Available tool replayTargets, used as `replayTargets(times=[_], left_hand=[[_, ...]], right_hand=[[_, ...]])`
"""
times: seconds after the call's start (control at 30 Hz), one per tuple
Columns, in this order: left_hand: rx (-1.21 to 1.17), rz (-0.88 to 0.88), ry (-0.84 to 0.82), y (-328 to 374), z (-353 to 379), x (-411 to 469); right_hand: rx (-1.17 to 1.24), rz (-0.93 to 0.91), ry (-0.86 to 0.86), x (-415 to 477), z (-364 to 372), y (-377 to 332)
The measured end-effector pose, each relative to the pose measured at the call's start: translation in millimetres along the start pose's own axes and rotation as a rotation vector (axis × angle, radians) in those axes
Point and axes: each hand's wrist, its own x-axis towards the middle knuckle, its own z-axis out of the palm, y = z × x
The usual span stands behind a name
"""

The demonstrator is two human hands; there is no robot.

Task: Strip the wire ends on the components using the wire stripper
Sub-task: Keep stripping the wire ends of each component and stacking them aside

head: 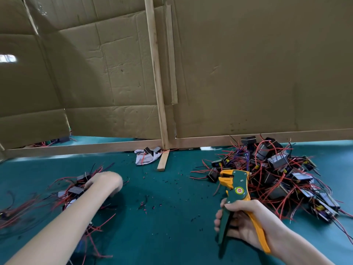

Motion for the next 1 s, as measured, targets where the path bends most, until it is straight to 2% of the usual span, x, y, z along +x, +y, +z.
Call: replayTargets(times=[0.23,0.37,0.43,0.5,0.57,0.63,0.8,0.87,1.0], left_hand=[[-0.231,0.121,0.268,6,-1,-12],[-0.455,0.187,0.443,24,-17,-26],[-0.656,0.369,0.608,31,-21,-32],[-0.934,0.669,0.681,41,-21,-44],[-1.123,0.889,0.65,56,-17,-56],[-1.178,0.982,0.589,74,-7,-60],[-1.069,1.011,0.421,100,14,-51],[-0.996,1.011,0.45,103,17,-46],[-1.014,0.982,0.576,108,20,-40]], right_hand=[[-0.006,-0.007,0.008,-1,-1,-2],[0.003,-0.005,-0.006,-3,0,-2],[0.004,-0.004,-0.005,-4,1,-2],[0.006,-0.005,-0.002,-4,2,-2],[0.014,-0.004,-0.001,-5,2,-2],[0.019,-0.007,0.008,-5,3,-2],[0.018,-0.001,-0.007,-6,4,-4],[0.021,0.006,-0.005,-6,5,-4],[0.03,0.014,-0.006,-7,6,-5]])
